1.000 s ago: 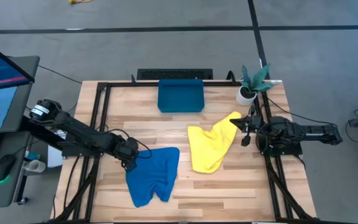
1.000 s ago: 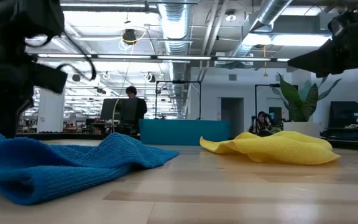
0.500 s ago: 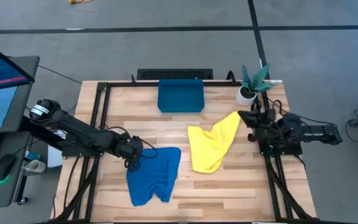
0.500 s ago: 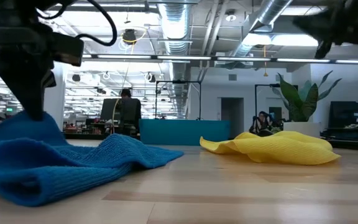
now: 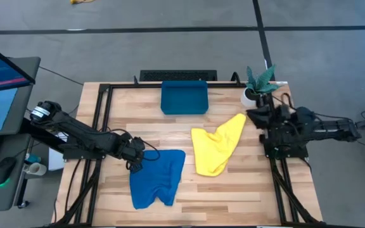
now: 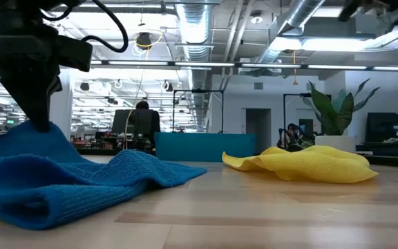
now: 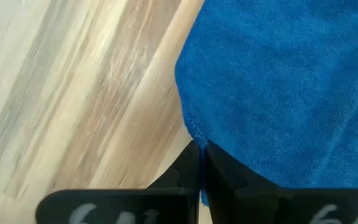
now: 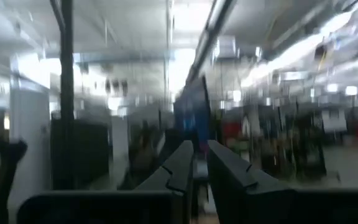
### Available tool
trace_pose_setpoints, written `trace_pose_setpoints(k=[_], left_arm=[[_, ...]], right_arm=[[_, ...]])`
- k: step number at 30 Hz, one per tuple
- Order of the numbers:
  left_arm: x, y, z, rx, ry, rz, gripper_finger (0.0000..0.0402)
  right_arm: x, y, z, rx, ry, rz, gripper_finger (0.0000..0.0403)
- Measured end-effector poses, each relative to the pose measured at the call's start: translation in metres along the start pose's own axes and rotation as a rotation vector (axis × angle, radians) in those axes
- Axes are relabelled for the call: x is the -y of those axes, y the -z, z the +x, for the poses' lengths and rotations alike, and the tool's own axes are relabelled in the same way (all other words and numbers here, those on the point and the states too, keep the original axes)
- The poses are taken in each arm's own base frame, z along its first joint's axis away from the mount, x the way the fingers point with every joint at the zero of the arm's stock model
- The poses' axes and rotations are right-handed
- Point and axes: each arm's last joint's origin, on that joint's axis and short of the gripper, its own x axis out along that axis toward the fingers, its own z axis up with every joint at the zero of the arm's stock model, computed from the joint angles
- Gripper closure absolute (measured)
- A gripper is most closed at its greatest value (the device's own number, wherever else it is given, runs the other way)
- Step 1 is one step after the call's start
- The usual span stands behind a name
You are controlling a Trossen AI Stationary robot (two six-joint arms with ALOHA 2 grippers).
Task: Roll microfiber towels into tight, uniform cylinder then place into a basket
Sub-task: Fold the blue towel
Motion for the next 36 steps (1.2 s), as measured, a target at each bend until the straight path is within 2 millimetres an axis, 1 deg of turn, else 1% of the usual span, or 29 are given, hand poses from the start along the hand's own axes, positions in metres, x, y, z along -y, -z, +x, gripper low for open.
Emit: trace_pose_setpoints(k=[5,8,10,15,22,25,30,33,36], left_arm=[[0.0,0.0,0.0,0.003,-0.002,0.012,0.0401],[0.0,0.0,0.0,0.003,-0.001,0.013,0.0401],[0.0,0.0,0.0,0.004,-0.001,0.014,0.0401],[0.0,0.0,0.0,0.004,-0.001,0.011,0.0401],[0.0,0.0,0.0,0.004,0.0,0.009,0.0401],[0.0,0.0,0.0,0.004,0.0,0.009,0.0401],[0.0,0.0,0.0,0.004,0.0,0.009,0.0401],[0.0,0.0,0.0,0.005,0.0,0.008,0.0401],[0.0,0.0,0.0,0.005,0.0,0.008,0.0401]], right_arm=[[-0.003,0.019,0.027,-0.248,-0.018,0.024,0.0317],[-0.011,0.036,0.042,-0.36,-0.058,0.017,0.0314],[-0.018,0.049,0.048,-0.436,-0.096,-0.01,0.0314],[-0.039,0.072,0.063,-0.543,-0.215,-0.115,0.0313],[-0.061,0.095,0.093,-0.656,-0.276,-0.118,0.0309],[-0.067,0.107,0.108,-0.699,-0.281,-0.126,0.0288],[-0.074,0.125,0.131,-0.751,-0.234,-0.153,0.0226],[-0.074,0.139,0.141,-0.788,-0.2,-0.18,0.0193],[-0.074,0.158,0.147,-0.84,-0.189,-0.192,0.0171]])
